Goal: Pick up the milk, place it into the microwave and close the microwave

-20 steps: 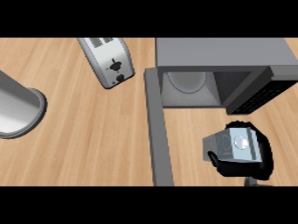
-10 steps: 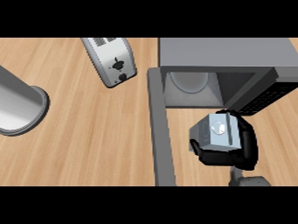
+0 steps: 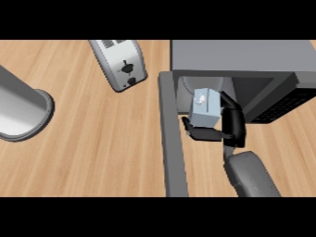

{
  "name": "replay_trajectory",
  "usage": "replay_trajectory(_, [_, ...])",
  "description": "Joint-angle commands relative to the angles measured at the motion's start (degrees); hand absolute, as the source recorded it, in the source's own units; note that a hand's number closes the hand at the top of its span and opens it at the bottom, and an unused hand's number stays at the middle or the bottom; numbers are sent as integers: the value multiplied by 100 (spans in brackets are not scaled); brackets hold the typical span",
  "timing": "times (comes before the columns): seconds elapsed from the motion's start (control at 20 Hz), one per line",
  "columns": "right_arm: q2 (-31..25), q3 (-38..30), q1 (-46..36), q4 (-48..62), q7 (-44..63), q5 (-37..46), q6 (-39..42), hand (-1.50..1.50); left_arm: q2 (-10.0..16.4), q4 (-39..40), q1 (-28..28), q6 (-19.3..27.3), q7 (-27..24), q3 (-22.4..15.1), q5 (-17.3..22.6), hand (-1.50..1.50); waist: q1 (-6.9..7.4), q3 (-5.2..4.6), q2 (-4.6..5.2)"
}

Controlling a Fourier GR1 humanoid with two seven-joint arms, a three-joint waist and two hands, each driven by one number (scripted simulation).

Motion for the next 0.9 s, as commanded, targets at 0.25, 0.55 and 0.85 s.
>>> replay_trajectory(0.25, [7,-624,-1620,2742,-918,-589,-289,150,20,119,-317,54,274,189,109,-150,65,6,37])
replay_trajectory(0.55, [-102,-1150,-2520,4201,-1264,-165,-628,150,214,160,-234,-273,212,390,397,-150,165,7,74])
replay_trajectory(0.85, [-559,-1355,-3129,5098,-1337,-66,-691,150,276,233,-419,-324,192,420,319,-150,375,16,174])
